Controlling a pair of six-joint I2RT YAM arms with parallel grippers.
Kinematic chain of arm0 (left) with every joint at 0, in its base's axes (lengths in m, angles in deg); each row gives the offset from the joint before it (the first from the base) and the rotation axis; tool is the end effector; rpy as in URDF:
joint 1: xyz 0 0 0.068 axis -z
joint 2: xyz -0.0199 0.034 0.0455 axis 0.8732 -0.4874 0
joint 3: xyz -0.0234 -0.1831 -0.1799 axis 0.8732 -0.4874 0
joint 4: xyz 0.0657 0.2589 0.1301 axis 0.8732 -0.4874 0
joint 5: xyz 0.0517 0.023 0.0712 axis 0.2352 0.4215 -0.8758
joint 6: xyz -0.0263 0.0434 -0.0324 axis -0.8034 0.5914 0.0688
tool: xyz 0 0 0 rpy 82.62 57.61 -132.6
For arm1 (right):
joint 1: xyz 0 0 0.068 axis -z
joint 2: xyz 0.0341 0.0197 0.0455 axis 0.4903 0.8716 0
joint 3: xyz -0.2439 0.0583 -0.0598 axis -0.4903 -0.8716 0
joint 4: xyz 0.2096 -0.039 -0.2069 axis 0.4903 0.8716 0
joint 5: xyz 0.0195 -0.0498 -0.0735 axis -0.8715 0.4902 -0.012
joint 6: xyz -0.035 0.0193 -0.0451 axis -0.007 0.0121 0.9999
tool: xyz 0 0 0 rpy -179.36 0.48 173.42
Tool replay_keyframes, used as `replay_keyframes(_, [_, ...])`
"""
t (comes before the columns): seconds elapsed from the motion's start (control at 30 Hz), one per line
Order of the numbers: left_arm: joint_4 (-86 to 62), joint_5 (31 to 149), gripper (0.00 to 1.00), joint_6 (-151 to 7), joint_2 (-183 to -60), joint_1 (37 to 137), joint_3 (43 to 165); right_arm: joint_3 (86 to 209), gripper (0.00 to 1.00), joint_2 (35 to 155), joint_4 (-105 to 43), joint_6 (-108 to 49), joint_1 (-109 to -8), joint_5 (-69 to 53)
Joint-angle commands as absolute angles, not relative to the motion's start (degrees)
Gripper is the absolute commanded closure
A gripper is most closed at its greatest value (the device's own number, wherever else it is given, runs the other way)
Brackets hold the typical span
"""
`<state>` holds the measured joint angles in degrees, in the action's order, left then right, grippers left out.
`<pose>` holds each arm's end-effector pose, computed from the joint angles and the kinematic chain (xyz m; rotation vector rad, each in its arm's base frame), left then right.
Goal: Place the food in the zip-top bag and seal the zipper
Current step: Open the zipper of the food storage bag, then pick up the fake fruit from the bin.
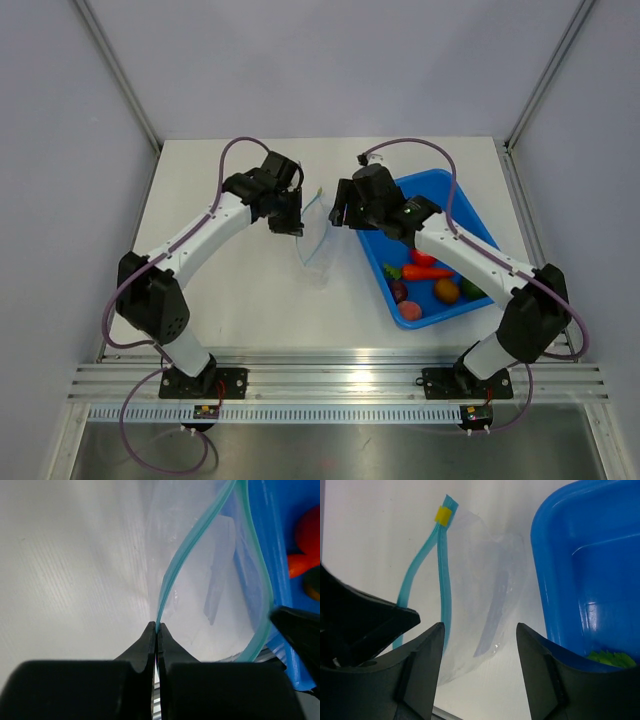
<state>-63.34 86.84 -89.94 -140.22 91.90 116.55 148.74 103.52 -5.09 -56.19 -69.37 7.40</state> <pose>0.3300 -0.2033 0.2763 0.0780 2.6618 -0.4824 0.3096 0.2520 0.2851 -0.0576 2.2988 0.5296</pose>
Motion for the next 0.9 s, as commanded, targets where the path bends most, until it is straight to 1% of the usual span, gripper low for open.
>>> replay_keyframes(0.0, [-64.71, 83.47, 1.0, -88.48, -141.49, 92.91, 120.21, 148.17, 0.33, 98.49, -3.84, -55.65, -69.44, 9.6])
replay_keyframes(0.13, [-65.59, 81.98, 1.0, -88.48, -142.37, 94.23, 121.44, 145.37, 0.29, 94.53, -0.25, -55.74, -67.95, 17.5])
replay_keyframes(0.27, [-69.18, 77.94, 1.0, -86.73, -141.93, 94.76, 124.16, 141.06, 0.28, 90.57, 4.59, -55.74, -58.13, 16.99])
replay_keyframes(0.33, [-70.77, 76.09, 1.0, -85.49, -141.84, 94.76, 126.71, 138.16, 0.27, 87.76, 6.96, -55.56, -55.91, 18.04])
replay_keyframes(0.37, [-72.43, 75.65, 1.0, -84.18, -142.11, 94.84, 127.68, 137.2, 0.22, 86.88, 7.75, -55.48, -55.03, 18.4])
replay_keyframes(0.43, [-74.2, 73.9, 1.0, -83.03, -143.24, 95.46, 131.01, 134.13, 0.18, 85.38, 8.99, -55.3, -52.83, 18.31])
replay_keyframes(0.47, [-75.51, 73.37, 1.0, -81.98, -143.86, 95.81, 132.07, 133.07, 0.15, 85.38, 9.08, -55.3, -52.22, 18.31])
replay_keyframes(0.53, [-76.49, 72.4, 1.0, -81.36, -145.7, 96.69, 134.44, 130.25, 0.14, 86.25, 9.17, -55.65, -49.77, 17.7])
replay_keyframes(0.67, [-76.06, 72.31, 1.0, -81.44, -147.9, 98.09, 134.98, 125.68, 0.1, 88.09, 5.05, -55.12, -45.01, 14.8])
replay_keyframes(0.77, [-75.35, 71.7, 1.0, -81.97, -149.05, 98.89, 134.63, 124.88, 0.0, 90.2, 1.88, -54.25, -43.77, 14.88])
replay_keyframes(0.87, [-75.0, 71.52, 1.0, -82.32, -150.01, 99.41, 134.54, 125.67, 0.0, 93.89, -1.19, -53.28, -43.77, 15.32])
